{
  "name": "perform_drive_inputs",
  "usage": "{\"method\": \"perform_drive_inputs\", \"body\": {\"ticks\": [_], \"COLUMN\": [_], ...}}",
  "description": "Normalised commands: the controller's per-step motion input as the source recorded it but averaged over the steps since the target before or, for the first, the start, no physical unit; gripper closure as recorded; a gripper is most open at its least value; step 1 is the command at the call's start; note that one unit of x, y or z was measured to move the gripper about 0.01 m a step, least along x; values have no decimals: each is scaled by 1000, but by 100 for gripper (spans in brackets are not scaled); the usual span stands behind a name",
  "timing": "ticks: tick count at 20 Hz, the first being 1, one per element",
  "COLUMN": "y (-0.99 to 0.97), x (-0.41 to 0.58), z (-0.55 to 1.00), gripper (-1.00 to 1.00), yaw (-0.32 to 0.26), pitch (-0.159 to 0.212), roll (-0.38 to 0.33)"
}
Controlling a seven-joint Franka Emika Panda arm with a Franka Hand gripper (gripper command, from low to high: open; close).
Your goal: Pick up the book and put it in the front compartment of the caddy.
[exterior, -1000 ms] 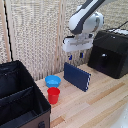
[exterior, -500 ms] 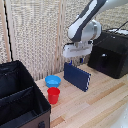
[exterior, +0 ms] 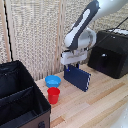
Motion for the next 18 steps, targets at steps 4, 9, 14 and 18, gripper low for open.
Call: {"method": "perform_drive_inputs", "body": {"ticks": [4,9,14,18], "y": [10,126,154,90], "x": [-1,21,0,0], "z": [-231,-58,45,241], "gripper": [100,100,100,100], "yaw": [-28,6,19,15], "pitch": [22,1,-14,-46], "roll": [-97,-61,-146,-206]}}
